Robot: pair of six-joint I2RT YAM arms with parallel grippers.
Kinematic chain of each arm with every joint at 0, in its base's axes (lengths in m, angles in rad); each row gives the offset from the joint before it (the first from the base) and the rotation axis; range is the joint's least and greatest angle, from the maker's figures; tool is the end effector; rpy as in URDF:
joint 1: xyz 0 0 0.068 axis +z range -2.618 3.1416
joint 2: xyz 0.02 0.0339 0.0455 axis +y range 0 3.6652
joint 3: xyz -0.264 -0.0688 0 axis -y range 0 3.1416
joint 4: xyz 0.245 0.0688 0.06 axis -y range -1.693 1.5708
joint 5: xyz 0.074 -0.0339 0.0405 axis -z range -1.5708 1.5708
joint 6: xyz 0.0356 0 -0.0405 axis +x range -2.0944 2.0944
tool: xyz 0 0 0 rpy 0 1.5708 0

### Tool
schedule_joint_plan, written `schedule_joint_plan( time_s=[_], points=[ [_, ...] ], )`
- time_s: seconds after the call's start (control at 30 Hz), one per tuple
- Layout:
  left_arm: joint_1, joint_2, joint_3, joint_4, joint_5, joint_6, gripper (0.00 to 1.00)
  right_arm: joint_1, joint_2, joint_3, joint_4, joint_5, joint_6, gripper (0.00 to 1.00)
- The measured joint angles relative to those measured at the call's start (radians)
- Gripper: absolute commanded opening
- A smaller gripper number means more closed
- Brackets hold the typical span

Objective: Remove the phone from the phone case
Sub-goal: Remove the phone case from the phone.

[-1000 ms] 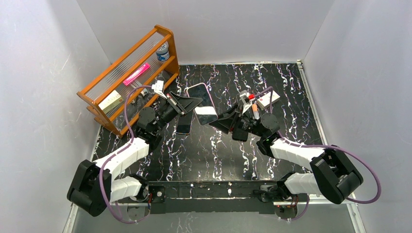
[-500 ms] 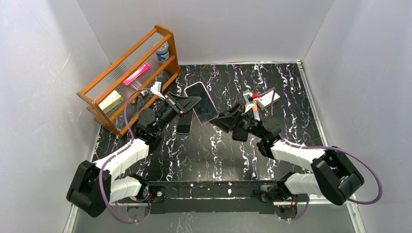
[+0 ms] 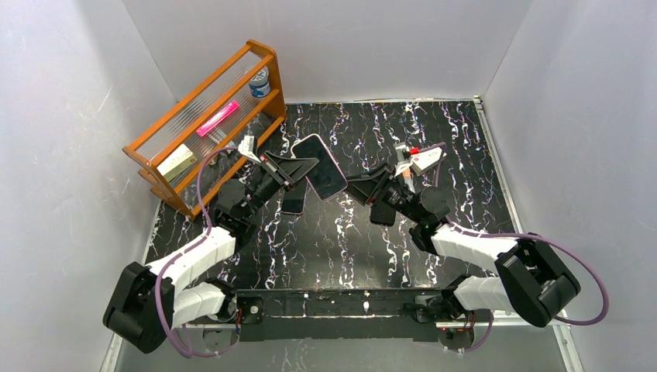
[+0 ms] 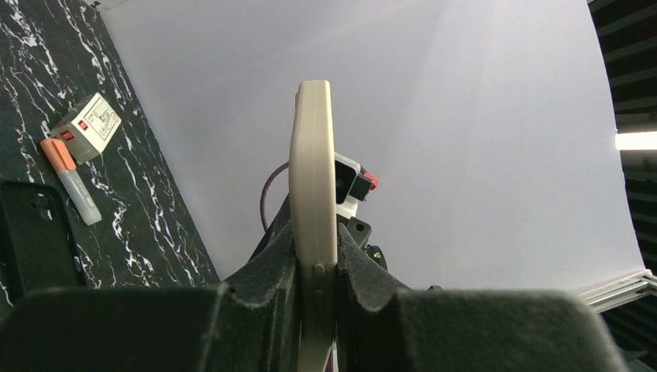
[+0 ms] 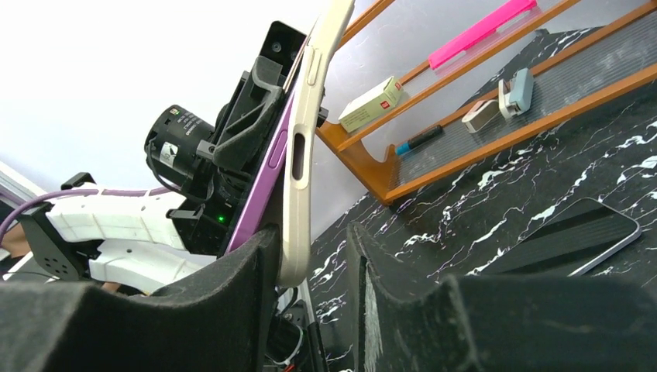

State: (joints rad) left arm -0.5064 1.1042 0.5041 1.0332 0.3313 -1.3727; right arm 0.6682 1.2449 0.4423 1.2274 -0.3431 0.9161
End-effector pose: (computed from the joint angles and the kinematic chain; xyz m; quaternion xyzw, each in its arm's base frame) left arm 0.1999 -0.1241 0.3056 -0.0969 0.5405 -0.7233 0.4187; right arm 0.1863 0.1623 0.2734 -0.0763 0.5478 0.6544 0.5156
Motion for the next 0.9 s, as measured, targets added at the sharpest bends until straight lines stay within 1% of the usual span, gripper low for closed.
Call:
schedule_joint_plan(
  time_s=[0.2, 0.33, 0.43, 0.47, 0.5, 0.53, 0.6, 0.73, 0.87, 0.9],
  points=[
    [-0.003, 0.001, -0.006, -0.007, 0.035, 0.002, 0.00, -0.007, 0.060, 0.035, 0.032, -0.025, 0.033, 0.42],
    [-0.002, 0.008, -0.006, 0.008, 0.037, 0.003, 0.00, -0.018, 0.103, 0.081, 0.035, -0.084, 0.056, 0.38],
    [-0.002, 0.029, 0.002, 0.018, 0.045, 0.003, 0.00, -0.027, 0.138, 0.105, 0.057, -0.126, 0.082, 0.29],
    [-0.001, 0.039, 0.005, 0.020, 0.048, 0.003, 0.00, -0.031, 0.151, 0.112, 0.062, -0.138, 0.092, 0.23],
    [0.000, 0.049, 0.007, 0.023, 0.051, 0.004, 0.01, -0.033, 0.161, 0.117, 0.065, -0.148, 0.103, 0.19],
    [0.000, 0.058, 0.009, 0.024, 0.051, 0.003, 0.03, -0.034, 0.169, 0.121, 0.069, -0.155, 0.109, 0.10],
    [0.003, 0.078, 0.010, 0.031, 0.053, 0.002, 0.10, -0.040, 0.177, 0.121, 0.069, -0.159, 0.121, 0.01],
    [0.008, 0.092, 0.016, 0.004, 0.051, 0.016, 0.33, -0.047, 0.182, 0.121, 0.035, -0.158, 0.129, 0.01],
    [0.000, 0.092, 0.031, -0.104, 0.071, 0.071, 0.63, -0.033, 0.176, 0.120, -0.005, -0.155, 0.110, 0.01],
    [0.000, 0.092, 0.034, -0.135, 0.075, 0.087, 0.67, -0.031, 0.171, 0.117, -0.017, -0.151, 0.103, 0.01]
  ],
)
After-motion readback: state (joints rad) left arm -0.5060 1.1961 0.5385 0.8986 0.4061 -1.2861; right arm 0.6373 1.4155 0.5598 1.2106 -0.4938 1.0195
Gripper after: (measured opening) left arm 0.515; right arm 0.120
